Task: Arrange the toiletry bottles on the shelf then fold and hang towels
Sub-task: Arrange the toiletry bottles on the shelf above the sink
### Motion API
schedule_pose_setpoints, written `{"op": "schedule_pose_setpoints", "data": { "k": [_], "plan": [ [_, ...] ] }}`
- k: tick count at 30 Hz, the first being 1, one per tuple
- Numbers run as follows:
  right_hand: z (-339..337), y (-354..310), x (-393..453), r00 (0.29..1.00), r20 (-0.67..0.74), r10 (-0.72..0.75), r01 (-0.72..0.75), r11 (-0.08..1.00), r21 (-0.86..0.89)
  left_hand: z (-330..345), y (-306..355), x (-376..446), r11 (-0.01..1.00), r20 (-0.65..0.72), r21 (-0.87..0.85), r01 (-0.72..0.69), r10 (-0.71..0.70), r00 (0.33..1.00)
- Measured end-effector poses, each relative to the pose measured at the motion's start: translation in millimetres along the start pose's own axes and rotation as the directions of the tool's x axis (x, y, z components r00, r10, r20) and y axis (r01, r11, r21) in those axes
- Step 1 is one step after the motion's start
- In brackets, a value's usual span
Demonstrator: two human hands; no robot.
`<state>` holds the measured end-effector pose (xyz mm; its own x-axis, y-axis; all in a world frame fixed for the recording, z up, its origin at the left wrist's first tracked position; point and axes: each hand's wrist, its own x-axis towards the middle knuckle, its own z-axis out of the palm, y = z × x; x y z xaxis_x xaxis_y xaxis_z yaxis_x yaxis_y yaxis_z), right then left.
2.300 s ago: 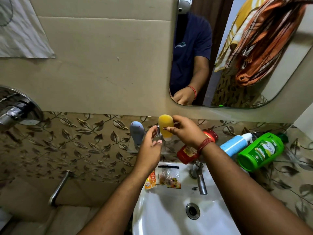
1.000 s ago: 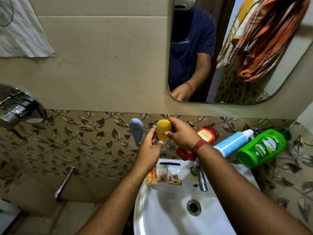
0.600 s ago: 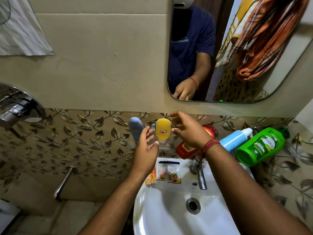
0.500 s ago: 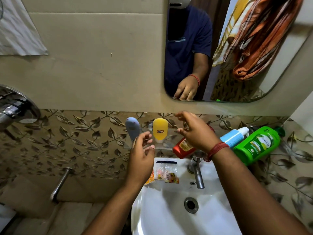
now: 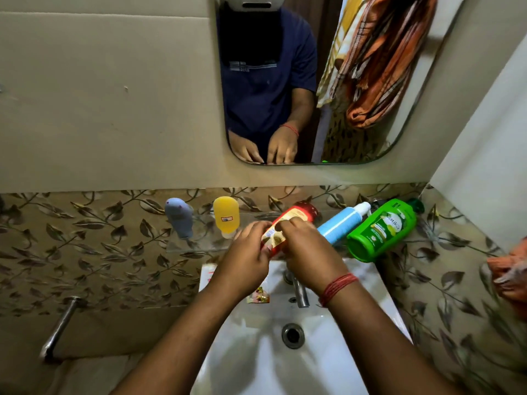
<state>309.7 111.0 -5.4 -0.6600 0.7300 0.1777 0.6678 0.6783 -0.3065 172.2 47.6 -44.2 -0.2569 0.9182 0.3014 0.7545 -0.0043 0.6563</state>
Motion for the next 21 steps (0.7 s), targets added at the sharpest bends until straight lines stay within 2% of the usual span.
{"op": "schedule_pose_setpoints", "data": {
  "k": [4, 7, 9, 14, 18, 21],
  "plan": [
    [7, -3, -6, 0.996, -0.022, 0.086, -0.084, 0.993, 0.079, 4, 14, 26, 0.984, 0.111, 0.156, 0.089, -0.107, 0.988],
    [9, -2, -6, 0.995, -0.018, 0.095, -0.094, 0.994, 0.064, 5, 24, 38, 0.953, 0.209, 0.271, 0.138, -0.198, 0.958],
    [10, -3, -6, 0.995, -0.005, 0.096, -0.096, 0.994, 0.048, 5, 28, 42, 0.941, 0.217, 0.297, 0.16, -0.23, 0.949],
    [13, -1, -9, 0.995, 0.025, 0.098, -0.1, 0.991, 0.086, 4, 37, 41, 0.943, 0.213, 0.154, 0.295, -0.323, 0.922],
    [20, -2, -15, 0.995, 0.026, 0.094, -0.098, 0.969, 0.228, 2, 34, 27, 0.905, 0.198, 0.011, 0.425, -0.419, 0.886],
    [25, -4, -23, 0.994, -0.014, 0.113, -0.102, 0.941, 0.324, -2, 28, 9, 0.846, 0.22, -0.171, 0.505, -0.467, 0.857]
  ]
}}
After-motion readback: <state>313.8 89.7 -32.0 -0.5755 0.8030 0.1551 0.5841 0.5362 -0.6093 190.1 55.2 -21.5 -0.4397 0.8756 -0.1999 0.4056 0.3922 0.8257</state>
